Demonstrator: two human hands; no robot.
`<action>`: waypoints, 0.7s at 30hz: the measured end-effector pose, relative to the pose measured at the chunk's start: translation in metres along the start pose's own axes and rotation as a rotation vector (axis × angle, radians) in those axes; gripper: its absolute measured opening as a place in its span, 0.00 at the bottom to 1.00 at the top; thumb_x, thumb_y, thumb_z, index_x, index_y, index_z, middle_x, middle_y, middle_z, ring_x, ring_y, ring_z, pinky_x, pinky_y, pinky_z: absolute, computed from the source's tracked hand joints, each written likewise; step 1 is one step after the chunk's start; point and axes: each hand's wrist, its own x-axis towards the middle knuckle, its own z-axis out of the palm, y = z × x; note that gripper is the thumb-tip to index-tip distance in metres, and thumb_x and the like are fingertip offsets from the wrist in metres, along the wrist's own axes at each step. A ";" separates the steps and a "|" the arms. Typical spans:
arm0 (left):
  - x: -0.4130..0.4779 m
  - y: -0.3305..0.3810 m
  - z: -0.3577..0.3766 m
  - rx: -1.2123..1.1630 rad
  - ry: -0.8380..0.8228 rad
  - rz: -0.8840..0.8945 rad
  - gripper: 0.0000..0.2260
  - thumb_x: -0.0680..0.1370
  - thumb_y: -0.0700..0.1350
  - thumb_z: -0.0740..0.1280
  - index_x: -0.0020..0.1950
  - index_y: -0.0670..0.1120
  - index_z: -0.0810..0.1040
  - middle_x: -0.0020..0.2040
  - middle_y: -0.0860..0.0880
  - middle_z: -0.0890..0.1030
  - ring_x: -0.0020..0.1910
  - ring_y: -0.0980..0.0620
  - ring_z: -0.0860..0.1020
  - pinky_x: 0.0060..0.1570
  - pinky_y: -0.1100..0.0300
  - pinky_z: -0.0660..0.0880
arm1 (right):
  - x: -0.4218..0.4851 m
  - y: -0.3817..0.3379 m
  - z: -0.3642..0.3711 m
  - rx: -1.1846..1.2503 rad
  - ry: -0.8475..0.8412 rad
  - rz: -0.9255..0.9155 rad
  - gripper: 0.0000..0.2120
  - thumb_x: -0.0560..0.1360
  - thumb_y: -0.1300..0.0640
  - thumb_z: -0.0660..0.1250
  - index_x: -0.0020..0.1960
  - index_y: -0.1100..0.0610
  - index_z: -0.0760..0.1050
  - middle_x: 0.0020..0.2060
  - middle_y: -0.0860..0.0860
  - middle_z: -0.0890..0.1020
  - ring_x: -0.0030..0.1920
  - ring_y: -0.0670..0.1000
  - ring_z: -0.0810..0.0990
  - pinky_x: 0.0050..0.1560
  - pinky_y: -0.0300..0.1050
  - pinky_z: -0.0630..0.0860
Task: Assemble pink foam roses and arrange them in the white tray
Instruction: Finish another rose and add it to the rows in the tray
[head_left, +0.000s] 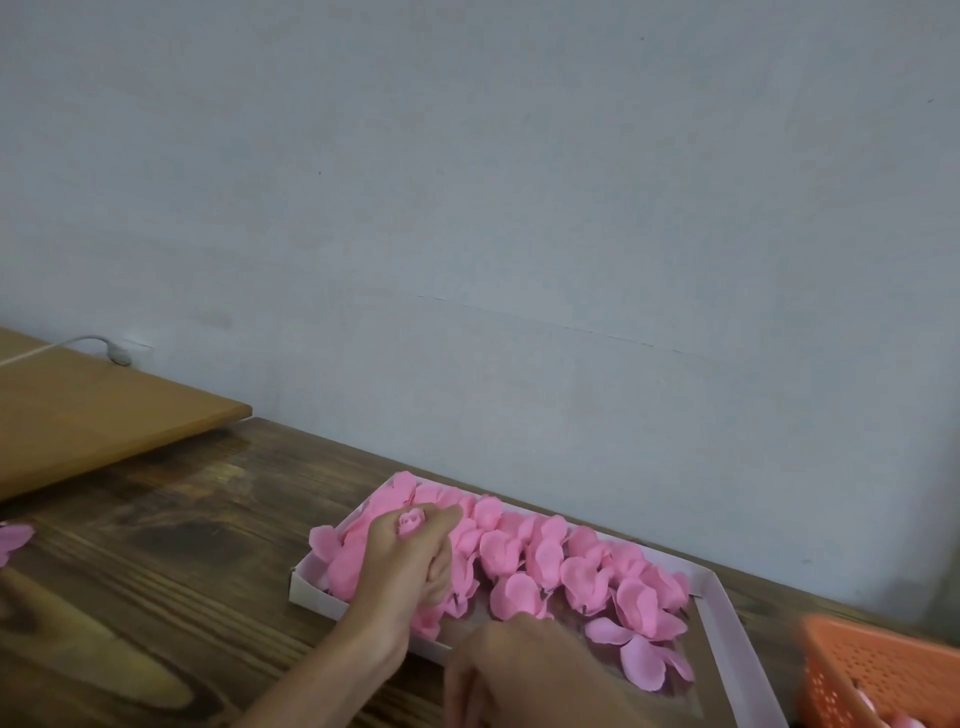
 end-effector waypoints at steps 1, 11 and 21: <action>0.000 -0.001 0.000 0.002 -0.008 0.003 0.25 0.81 0.42 0.70 0.25 0.48 0.67 0.23 0.46 0.62 0.20 0.52 0.58 0.25 0.63 0.57 | 0.002 -0.001 0.000 0.018 0.003 0.016 0.10 0.81 0.55 0.64 0.60 0.54 0.80 0.56 0.55 0.82 0.59 0.59 0.80 0.60 0.55 0.77; 0.000 -0.001 0.000 0.001 -0.015 0.010 0.24 0.82 0.42 0.69 0.26 0.47 0.68 0.23 0.45 0.62 0.21 0.52 0.58 0.26 0.61 0.56 | 0.006 -0.001 -0.009 0.600 -0.014 0.298 0.17 0.69 0.61 0.75 0.24 0.49 0.77 0.62 0.51 0.77 0.57 0.50 0.78 0.33 0.26 0.75; -0.002 0.006 0.001 0.024 -0.002 -0.014 0.20 0.82 0.44 0.70 0.31 0.42 0.70 0.25 0.44 0.63 0.21 0.51 0.58 0.24 0.62 0.60 | -0.007 0.001 -0.004 0.100 0.039 -0.059 0.11 0.82 0.57 0.63 0.63 0.56 0.78 0.58 0.56 0.79 0.52 0.61 0.75 0.52 0.55 0.71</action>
